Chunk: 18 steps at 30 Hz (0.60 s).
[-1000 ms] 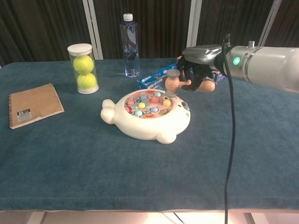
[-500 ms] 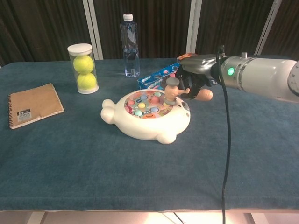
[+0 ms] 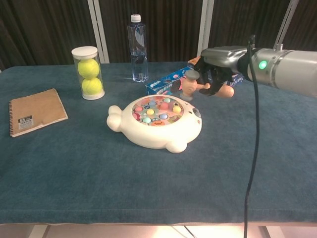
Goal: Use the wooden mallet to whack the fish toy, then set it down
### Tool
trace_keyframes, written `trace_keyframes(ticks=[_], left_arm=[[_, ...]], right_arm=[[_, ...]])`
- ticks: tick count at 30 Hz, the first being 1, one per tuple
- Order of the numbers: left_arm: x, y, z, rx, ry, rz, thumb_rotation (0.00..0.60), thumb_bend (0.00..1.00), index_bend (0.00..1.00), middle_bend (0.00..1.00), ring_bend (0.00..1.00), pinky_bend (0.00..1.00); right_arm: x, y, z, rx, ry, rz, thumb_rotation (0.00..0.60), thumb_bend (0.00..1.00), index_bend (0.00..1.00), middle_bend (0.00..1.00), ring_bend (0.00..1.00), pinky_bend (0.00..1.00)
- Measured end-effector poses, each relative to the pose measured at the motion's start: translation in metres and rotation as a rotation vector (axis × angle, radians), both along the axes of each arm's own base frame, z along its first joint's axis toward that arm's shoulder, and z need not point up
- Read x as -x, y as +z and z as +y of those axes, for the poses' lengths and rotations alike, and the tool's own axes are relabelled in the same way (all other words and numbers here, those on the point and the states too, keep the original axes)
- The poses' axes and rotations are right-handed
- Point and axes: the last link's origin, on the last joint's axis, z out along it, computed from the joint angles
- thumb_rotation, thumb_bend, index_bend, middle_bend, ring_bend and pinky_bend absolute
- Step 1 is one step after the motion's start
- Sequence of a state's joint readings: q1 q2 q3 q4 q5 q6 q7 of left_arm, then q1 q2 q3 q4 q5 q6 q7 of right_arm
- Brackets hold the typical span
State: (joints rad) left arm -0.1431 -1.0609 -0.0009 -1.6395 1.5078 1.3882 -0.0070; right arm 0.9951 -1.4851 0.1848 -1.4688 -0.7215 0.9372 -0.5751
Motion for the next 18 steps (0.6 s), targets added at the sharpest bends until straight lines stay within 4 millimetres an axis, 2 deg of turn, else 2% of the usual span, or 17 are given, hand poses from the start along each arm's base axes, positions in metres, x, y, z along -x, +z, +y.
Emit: trace_keyframes(ticks=[6, 9, 15, 18], left_arm=[[-0.001, 0.0, 0.0, 0.001, -0.003, 0.002, 0.6, 0.08, 0.0, 0.0, 0.0, 0.08], [-0.001, -0.001, 0.0, 0.003, -0.003, 0.003, 0.6, 0.08, 0.0, 0.0, 0.0, 0.08], [-0.001, -0.002, 0.0, 0.003, -0.001, 0.005, 0.6, 0.08, 0.0, 0.0, 0.0, 0.08], [-0.001, -0.002, 0.0, 0.003, 0.001, 0.005, 0.6, 0.08, 0.0, 0.0, 0.0, 0.08]], right_arm=[[0.033, 0.017, 0.012, 0.039, 0.015, -0.001, 0.6, 0.53, 0.98, 0.79, 0.73, 0.75], [0.063, 0.022, 0.019, 0.048, -0.013, -0.013, 0.6, 0.53, 0.98, 0.79, 0.73, 0.75], [0.117, 0.028, 0.019, 0.079, -0.067, -0.012, 0.6, 0.53, 0.96, 0.79, 0.72, 0.75], [0.136, 0.025, 0.019, 0.078, -0.081, -0.004, 0.6, 0.53, 0.93, 0.79, 0.7, 0.73]])
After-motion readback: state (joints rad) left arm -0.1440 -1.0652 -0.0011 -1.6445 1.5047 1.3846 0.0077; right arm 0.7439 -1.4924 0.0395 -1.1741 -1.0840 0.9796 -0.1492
